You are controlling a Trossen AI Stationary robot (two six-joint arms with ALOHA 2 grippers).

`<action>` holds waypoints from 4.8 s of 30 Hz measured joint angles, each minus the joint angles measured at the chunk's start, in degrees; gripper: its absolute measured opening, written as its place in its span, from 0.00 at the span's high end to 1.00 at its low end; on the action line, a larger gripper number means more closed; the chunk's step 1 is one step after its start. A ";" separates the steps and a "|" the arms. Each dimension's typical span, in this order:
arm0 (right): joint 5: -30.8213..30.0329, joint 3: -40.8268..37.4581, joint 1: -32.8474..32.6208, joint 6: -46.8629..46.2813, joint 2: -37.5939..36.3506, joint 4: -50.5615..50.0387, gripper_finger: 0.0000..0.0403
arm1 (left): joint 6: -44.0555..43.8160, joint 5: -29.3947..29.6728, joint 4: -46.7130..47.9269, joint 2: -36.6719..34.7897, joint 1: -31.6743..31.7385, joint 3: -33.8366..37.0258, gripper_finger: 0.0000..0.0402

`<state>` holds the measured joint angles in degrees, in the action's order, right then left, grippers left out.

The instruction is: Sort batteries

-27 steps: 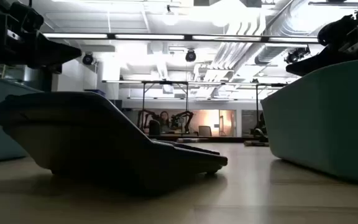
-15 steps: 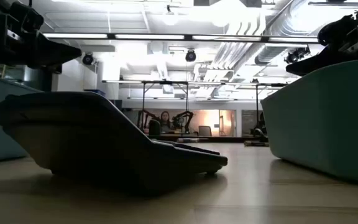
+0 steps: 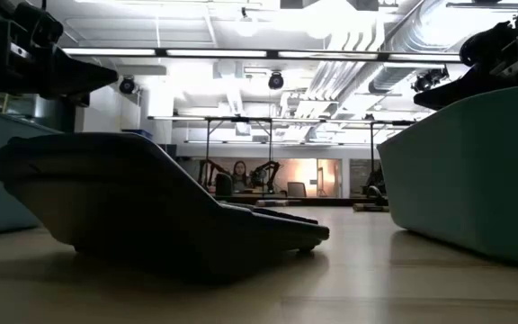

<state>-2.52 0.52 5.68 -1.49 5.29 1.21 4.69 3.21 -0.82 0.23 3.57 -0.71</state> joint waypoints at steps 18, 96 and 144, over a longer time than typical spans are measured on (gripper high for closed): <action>0.00 -0.01 0.01 0.01 0.01 0.00 1.00 | 0.00 0.01 0.00 -0.02 0.00 0.00 1.00; -14.67 0.04 0.89 -20.45 3.63 49.80 1.00 | 0.00 0.01 0.00 0.06 -0.02 0.00 1.00; -1.96 48.80 16.25 -17.52 84.95 -46.19 0.54 | -44.21 13.83 -19.20 31.53 -0.15 -17.79 1.00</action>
<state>-4.49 49.32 21.93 -19.01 90.24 -44.98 -39.52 17.04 -20.02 31.76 3.42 -18.50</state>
